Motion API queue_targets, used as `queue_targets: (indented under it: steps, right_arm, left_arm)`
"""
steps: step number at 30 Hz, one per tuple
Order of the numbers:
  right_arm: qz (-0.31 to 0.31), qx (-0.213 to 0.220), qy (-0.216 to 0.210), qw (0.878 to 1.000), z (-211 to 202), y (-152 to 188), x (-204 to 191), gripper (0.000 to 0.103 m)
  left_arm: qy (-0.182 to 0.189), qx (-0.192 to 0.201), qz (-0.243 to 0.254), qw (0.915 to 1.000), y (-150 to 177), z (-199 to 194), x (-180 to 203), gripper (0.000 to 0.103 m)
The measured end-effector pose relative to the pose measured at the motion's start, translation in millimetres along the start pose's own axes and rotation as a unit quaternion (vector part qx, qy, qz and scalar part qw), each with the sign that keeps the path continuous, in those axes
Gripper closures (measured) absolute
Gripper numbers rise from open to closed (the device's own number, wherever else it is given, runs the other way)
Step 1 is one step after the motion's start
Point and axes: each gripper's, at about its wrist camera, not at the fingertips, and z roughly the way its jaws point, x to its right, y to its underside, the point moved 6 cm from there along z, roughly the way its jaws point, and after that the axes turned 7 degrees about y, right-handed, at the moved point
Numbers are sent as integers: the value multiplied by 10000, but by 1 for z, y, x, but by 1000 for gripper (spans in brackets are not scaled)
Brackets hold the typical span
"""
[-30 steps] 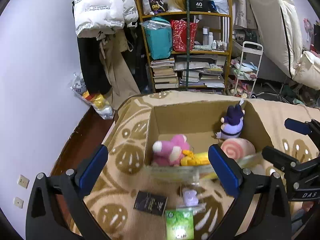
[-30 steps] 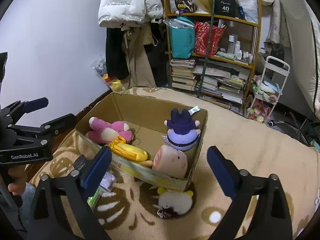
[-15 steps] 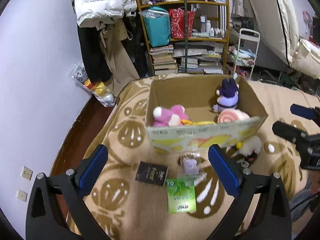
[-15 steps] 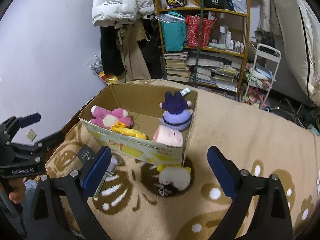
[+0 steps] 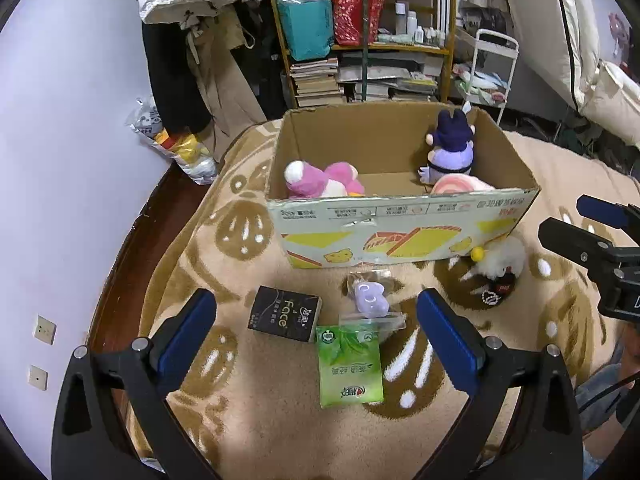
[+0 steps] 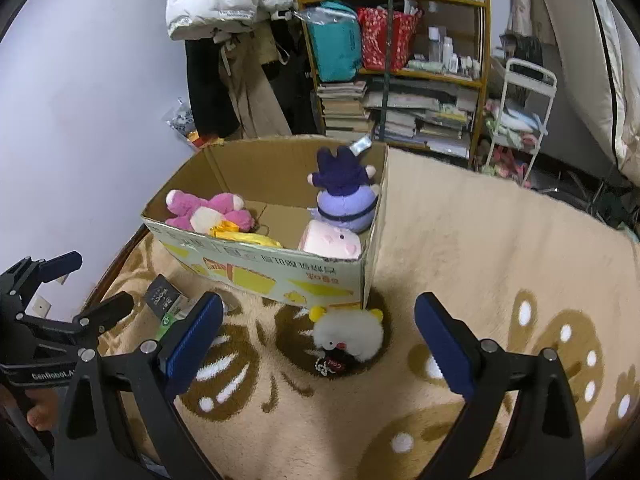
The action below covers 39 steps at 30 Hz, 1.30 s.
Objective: Organize soft objects
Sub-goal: 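Move left tool to the bagged purple item while right tool approaches the white fluffy chick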
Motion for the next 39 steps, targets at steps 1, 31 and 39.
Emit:
queue_targets:
  steps: [1,31,39]
  right_arm:
    - [28,-41,-14,10000,3,1,1,2]
    - [324,-540,120,9979,48,9,14,2]
    - [305,-766,207,9964,67,16,15,2]
  left_arm:
    - [-3,-26,17,10000,0,3,1,4]
    - [205,-425,149,9988,-2,61,18,4]
    - [66,-599,512,9969,6,87,32,4]
